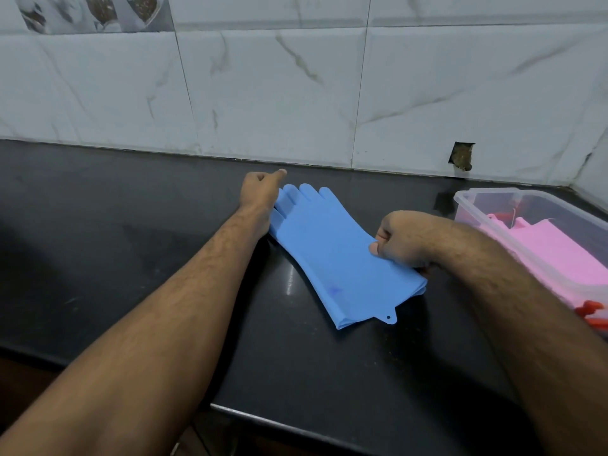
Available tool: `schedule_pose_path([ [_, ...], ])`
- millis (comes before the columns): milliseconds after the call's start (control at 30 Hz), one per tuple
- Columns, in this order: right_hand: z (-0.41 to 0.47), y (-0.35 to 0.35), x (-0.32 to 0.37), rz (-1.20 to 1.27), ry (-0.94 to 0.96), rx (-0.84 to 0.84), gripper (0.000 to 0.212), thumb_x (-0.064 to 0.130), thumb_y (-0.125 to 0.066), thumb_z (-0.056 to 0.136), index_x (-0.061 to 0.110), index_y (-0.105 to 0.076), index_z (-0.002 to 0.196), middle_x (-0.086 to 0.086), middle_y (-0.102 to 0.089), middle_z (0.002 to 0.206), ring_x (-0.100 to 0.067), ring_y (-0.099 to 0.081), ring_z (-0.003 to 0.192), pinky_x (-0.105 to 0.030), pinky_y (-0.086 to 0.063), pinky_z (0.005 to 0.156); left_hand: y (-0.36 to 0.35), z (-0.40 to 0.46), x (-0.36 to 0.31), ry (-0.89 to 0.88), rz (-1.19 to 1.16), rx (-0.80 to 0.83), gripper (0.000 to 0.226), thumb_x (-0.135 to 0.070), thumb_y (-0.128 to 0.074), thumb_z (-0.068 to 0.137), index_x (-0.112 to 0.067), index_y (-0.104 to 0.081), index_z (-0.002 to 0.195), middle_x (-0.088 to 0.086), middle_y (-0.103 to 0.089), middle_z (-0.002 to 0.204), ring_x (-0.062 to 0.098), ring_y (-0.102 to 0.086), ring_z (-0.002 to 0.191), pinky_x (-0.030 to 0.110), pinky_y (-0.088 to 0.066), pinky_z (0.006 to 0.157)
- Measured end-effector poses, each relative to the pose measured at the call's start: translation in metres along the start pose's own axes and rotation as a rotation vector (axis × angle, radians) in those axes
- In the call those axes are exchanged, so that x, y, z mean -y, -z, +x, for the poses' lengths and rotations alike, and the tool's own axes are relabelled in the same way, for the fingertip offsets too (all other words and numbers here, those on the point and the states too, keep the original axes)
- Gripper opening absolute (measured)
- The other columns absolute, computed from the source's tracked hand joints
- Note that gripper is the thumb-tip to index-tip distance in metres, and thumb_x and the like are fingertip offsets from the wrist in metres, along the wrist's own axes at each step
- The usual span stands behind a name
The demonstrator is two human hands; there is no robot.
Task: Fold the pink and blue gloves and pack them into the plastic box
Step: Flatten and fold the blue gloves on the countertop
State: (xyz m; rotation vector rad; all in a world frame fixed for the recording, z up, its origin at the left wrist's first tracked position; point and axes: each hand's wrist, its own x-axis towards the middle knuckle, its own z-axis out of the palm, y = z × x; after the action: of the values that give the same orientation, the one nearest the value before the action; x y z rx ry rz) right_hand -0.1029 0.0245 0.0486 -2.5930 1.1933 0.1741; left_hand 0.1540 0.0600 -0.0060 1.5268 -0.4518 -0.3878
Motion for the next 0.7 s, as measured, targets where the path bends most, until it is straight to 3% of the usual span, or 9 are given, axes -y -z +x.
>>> schedule_pose_path([
  [67,0.001,0.0,-0.001,-0.017,-0.017,-0.016,0.024,0.032,-0.048,0.105,0.011,-0.055,0.095,-0.003,-0.056,0.082,-0.016,-0.053,0.066,-0.027,-0.043,0.053,-0.001,0.0,-0.001,0.019,-0.03,0.005,0.03,-0.037,-0.068,0.091,-0.015,-0.05,0.085,0.002,-0.051,0.081,0.026,-0.051,0.078,0.039,-0.052,0.079],
  [167,0.001,-0.001,-0.001,-0.062,-0.046,-0.01,0.022,0.031,-0.044,0.106,0.012,-0.052,0.099,-0.002,-0.054,0.084,-0.02,-0.054,0.075,-0.029,-0.045,0.064,0.002,0.001,-0.004,0.121,-0.169,0.038,0.042,-0.043,-0.069,0.089,-0.015,-0.056,0.118,0.004,-0.062,0.105,0.025,-0.068,0.096,0.043,-0.057,0.09],
  [233,-0.001,-0.002,0.0,-0.101,-0.06,-0.004,0.023,0.033,-0.047,0.105,0.012,-0.055,0.099,-0.005,-0.058,0.093,-0.024,-0.055,0.086,-0.032,-0.045,0.074,0.003,0.0,-0.004,0.162,-0.242,0.076,0.049,-0.048,-0.069,0.089,-0.019,-0.055,0.126,0.006,-0.063,0.114,0.024,-0.069,0.101,0.045,-0.058,0.091],
  [333,-0.003,-0.003,-0.001,-0.142,-0.099,-0.02,0.034,0.04,-0.052,0.102,0.01,-0.058,0.117,-0.004,-0.056,0.103,-0.024,-0.054,0.094,-0.031,-0.042,0.077,0.002,-0.003,-0.005,0.195,-0.314,0.136,0.05,-0.058,-0.066,0.09,-0.022,-0.056,0.124,0.007,-0.063,0.116,0.023,-0.068,0.101,0.042,-0.056,0.079],
  [400,-0.002,-0.005,-0.002,-0.116,-0.125,-0.065,0.042,0.045,-0.051,0.102,0.009,-0.056,0.121,-0.004,-0.054,0.098,-0.025,-0.054,0.094,-0.033,-0.041,0.076,0.002,-0.005,-0.006,0.211,-0.35,0.169,0.049,-0.063,-0.065,0.088,-0.024,-0.058,0.116,0.008,-0.062,0.116,0.024,-0.068,0.101,0.042,-0.056,0.076],
  [467,0.001,-0.007,-0.002,-0.089,-0.148,-0.086,0.048,0.05,-0.043,0.104,0.008,-0.058,0.12,-0.004,-0.054,0.093,-0.025,-0.054,0.092,-0.033,-0.042,0.078,0.001,-0.006,-0.007,0.227,-0.393,0.2,0.059,-0.066,-0.065,0.086,-0.022,-0.056,0.123,0.011,-0.062,0.117,0.026,-0.069,0.103,0.043,-0.057,0.076],
  [567,0.005,-0.01,-0.002,-0.079,-0.158,-0.057,0.054,0.052,-0.035,0.105,0.007,-0.059,0.125,-0.005,-0.055,0.1,-0.024,-0.054,0.094,-0.033,-0.042,0.081,0.0,-0.007,-0.007,0.227,-0.424,0.212,0.071,-0.069,-0.063,0.087,-0.019,-0.052,0.136,0.014,-0.062,0.118,0.028,-0.069,0.105,0.044,-0.057,0.078],
  [633,0.008,-0.011,-0.004,-0.109,-0.145,-0.043,0.05,0.052,-0.038,0.104,0.009,-0.059,0.12,-0.003,-0.054,0.095,-0.024,-0.054,0.093,-0.032,-0.041,0.079,-0.001,-0.009,-0.007,0.213,-0.414,0.232,0.072,-0.07,-0.061,0.087,-0.019,-0.051,0.137,0.015,-0.062,0.12,0.028,-0.069,0.106,0.044,-0.057,0.079],
  [700,0.01,-0.01,-0.007,-0.121,-0.129,-0.049,0.042,0.051,-0.044,0.102,0.01,-0.056,0.099,0.001,-0.052,0.082,-0.022,-0.053,0.087,-0.029,-0.04,0.072,-0.003,-0.01,-0.006,0.2,-0.358,0.267,0.071,-0.073,-0.059,0.086,-0.02,-0.054,0.133,0.012,-0.063,0.119,0.025,-0.07,0.105,0.044,-0.057,0.082],
])
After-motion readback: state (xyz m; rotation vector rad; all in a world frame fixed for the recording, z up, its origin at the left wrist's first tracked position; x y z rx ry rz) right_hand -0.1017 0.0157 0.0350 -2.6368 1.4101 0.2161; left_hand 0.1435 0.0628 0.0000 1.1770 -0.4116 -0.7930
